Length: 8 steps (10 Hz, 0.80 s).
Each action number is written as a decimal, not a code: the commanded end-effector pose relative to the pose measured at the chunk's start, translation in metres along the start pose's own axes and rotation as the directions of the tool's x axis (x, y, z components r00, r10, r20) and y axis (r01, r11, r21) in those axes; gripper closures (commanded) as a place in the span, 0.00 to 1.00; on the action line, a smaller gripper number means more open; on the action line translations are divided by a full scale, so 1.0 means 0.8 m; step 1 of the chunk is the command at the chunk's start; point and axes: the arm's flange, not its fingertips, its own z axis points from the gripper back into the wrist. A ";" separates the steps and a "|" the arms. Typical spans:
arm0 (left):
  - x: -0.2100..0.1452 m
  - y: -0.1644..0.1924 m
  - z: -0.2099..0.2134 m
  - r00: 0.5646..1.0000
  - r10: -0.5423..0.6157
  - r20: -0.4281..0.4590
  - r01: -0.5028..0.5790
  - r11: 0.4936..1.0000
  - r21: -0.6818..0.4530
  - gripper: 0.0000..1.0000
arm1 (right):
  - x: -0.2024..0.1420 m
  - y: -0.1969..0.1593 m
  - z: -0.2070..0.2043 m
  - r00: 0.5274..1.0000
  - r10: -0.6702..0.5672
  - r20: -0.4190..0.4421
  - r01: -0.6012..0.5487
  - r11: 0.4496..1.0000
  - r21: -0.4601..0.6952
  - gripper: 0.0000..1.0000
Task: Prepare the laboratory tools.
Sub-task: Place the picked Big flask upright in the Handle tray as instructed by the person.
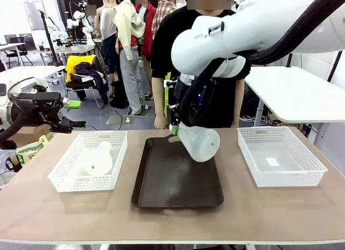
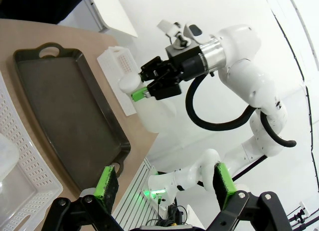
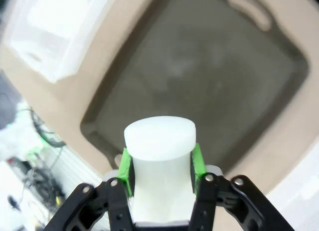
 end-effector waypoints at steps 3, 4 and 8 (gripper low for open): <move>0.000 -0.001 0.004 1.000 -0.007 -0.013 0.006 1.000 -0.003 0.00 | -0.040 -0.039 0.004 0.854 0.464 0.233 -0.518 0.794 0.317 1.00; 0.000 -0.001 0.004 1.000 -0.007 -0.013 0.006 1.000 -0.003 0.00 | -0.044 -0.046 0.010 0.774 0.563 0.289 -0.633 0.700 0.331 1.00; 0.000 -0.001 0.004 1.000 -0.007 -0.013 0.006 1.000 -0.003 0.00 | -0.042 -0.087 0.028 0.692 0.532 0.489 -0.711 0.619 0.334 1.00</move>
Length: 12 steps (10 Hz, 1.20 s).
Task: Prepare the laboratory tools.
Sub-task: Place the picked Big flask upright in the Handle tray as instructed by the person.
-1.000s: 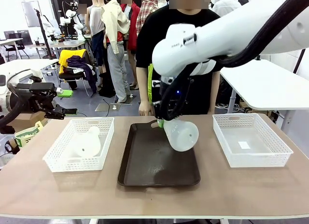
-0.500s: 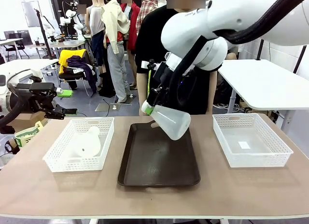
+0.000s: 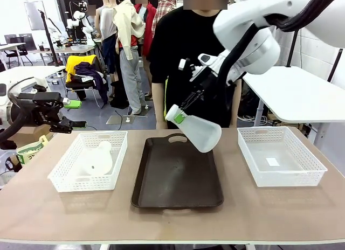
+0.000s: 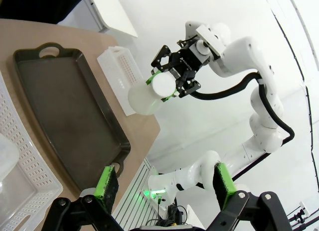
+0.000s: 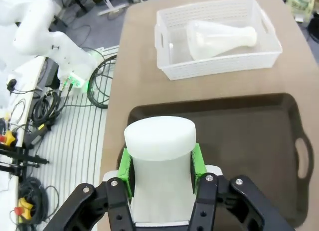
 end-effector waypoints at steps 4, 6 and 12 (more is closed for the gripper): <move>0.000 -0.001 0.004 1.000 -0.007 -0.013 0.007 1.000 -0.003 0.00 | 0.000 0.000 0.000 1.000 0.000 0.000 0.000 1.000 0.000 1.00; 0.000 -0.001 0.004 1.000 -0.007 -0.013 0.007 1.000 -0.003 0.00 | 0.000 0.000 0.000 1.000 0.000 0.000 0.000 1.000 0.000 1.00; 0.000 -0.001 0.004 1.000 -0.007 -0.013 0.007 1.000 -0.003 0.00 | 0.001 -0.042 -0.034 0.968 0.202 0.149 -0.205 0.979 0.009 1.00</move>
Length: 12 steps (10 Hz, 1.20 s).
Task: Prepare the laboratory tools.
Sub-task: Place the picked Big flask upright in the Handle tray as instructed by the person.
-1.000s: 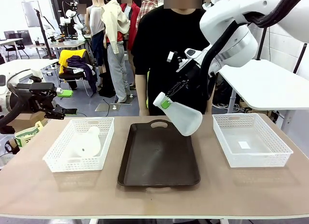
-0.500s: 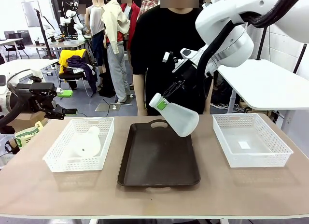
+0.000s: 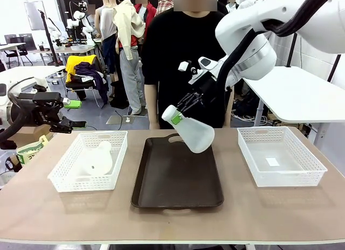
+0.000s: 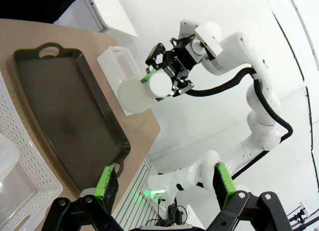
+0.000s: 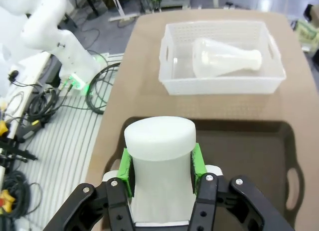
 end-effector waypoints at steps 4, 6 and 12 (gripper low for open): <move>0.000 -0.001 0.004 1.000 -0.007 -0.013 0.007 1.000 -0.003 0.00 | -0.032 -0.060 -0.042 0.899 0.120 0.421 -0.147 0.989 0.032 1.00; 0.000 -0.001 0.004 1.000 -0.007 -0.013 0.007 1.000 -0.003 0.00 | -0.059 -0.078 -0.053 0.861 0.188 0.473 -0.223 0.975 0.018 1.00; 0.000 -0.001 0.004 1.000 -0.007 -0.013 0.007 1.000 -0.003 0.00 | -0.117 -0.117 -0.065 0.841 0.264 0.473 -0.236 0.965 -0.118 1.00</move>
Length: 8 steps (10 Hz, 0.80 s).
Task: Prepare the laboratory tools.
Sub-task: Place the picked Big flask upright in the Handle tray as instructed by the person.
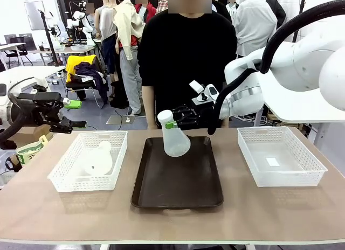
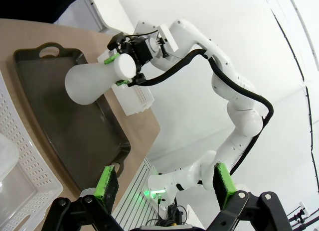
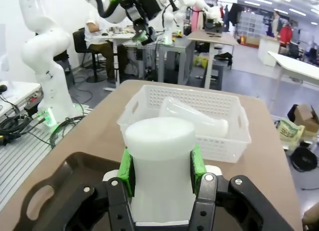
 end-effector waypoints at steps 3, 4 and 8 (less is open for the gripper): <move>0.000 -0.002 0.004 1.000 -0.007 -0.013 0.007 1.000 -0.003 0.00 | -0.017 -0.023 -0.008 0.997 0.009 0.074 -0.005 0.998 -0.062 1.00; 0.000 -0.002 0.004 1.000 -0.007 -0.013 0.007 1.000 -0.003 0.00 | -0.021 -0.025 -0.008 0.997 0.012 0.072 -0.006 0.997 -0.073 1.00; 0.000 -0.002 0.004 1.000 -0.007 -0.013 0.007 1.000 -0.003 0.00 | -0.040 -0.026 -0.011 0.994 -0.040 0.100 0.048 0.996 -0.074 0.75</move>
